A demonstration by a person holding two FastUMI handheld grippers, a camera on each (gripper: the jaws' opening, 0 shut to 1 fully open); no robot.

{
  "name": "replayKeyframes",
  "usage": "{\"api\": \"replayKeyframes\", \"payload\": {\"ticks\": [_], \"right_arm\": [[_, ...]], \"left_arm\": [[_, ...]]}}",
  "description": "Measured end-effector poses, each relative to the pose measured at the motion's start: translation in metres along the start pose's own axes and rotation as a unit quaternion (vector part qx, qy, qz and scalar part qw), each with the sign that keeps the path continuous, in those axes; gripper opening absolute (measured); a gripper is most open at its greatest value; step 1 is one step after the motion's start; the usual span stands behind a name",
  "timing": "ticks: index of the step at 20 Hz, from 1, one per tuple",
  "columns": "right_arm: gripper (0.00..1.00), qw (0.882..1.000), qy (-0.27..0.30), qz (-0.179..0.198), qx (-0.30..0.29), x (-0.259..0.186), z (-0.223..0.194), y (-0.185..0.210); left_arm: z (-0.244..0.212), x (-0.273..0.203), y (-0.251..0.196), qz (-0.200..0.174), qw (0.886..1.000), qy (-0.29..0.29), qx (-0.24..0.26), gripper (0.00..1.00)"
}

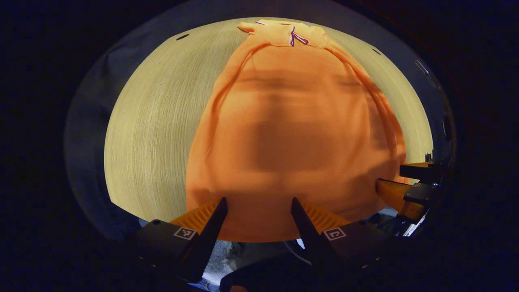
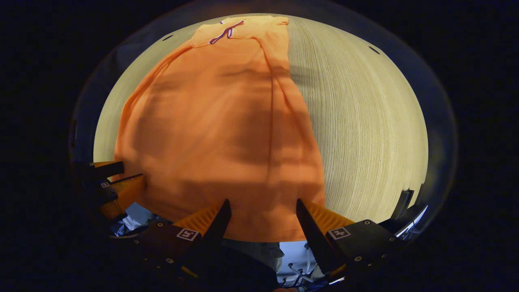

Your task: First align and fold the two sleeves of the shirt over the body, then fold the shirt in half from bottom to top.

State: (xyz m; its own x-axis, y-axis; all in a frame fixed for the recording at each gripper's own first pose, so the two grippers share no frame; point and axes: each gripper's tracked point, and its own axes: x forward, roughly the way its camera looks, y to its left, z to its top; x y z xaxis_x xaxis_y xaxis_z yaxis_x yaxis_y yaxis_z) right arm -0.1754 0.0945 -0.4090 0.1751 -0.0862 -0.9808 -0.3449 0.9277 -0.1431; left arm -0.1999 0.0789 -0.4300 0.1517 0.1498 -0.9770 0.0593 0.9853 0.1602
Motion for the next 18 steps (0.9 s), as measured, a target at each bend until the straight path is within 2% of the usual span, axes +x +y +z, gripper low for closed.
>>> {"api": "replayKeyframes", "payload": {"ticks": [5,6,7,8,9,10,11,12,13,14,18], "right_arm": [[0.99,1.000,0.002,-0.001,0.008,0.000,-0.001,0.002],[0.97,1.000,0.002,0.000,0.008,0.000,-0.001,0.004],[0.93,1.000,0.002,-0.001,0.009,-0.001,-0.002,0.006],[0.83,1.000,0.002,-0.001,0.010,-0.003,-0.002,0.008],[0.70,1.000,0.000,0.000,0.010,0.000,-0.002,0.010],[0.52,1.000,-0.004,0.003,0.010,-0.001,-0.001,0.011],[0.42,1.000,-0.009,0.009,0.018,-0.001,-0.002,0.012],[0.26,0.999,-0.014,0.018,0.022,0.000,-0.002,0.013],[0.09,0.999,-0.025,0.025,0.017,-0.002,0.002,0.011],[0.00,0.998,-0.037,0.035,0.023,-0.002,0.003,0.013],[0.00,0.998,-0.051,0.031,0.006,-0.002,0.004,0.013]], "left_arm": [[-0.002,-0.002,-0.003,0.002,1.000,0.009,-0.010,0.96],[-0.003,-0.003,-0.006,0.000,1.000,0.005,-0.009,0.95],[-0.003,-0.003,-0.010,-0.001,1.000,0.001,-0.005,0.89],[0.002,-0.004,-0.015,-0.002,1.000,-0.010,0.001,0.77],[0.002,-0.001,-0.020,-0.005,1.000,-0.022,0.008,0.54],[0.003,0.001,-0.023,-0.003,1.000,-0.025,0.017,0.31],[0.004,0.000,-0.024,-0.007,0.999,-0.029,0.029,0.09],[0.013,-0.009,-0.026,-0.014,0.999,-0.042,0.022,0.09],[0.006,-0.001,-0.025,-0.024,0.999,-0.045,0.015,0.01],[0.009,0.001,-0.025,-0.037,0.998,-0.057,0.006,0.01],[0.007,-0.002,-0.022,-0.061,0.996,-0.059,-0.026,0.00]]}}
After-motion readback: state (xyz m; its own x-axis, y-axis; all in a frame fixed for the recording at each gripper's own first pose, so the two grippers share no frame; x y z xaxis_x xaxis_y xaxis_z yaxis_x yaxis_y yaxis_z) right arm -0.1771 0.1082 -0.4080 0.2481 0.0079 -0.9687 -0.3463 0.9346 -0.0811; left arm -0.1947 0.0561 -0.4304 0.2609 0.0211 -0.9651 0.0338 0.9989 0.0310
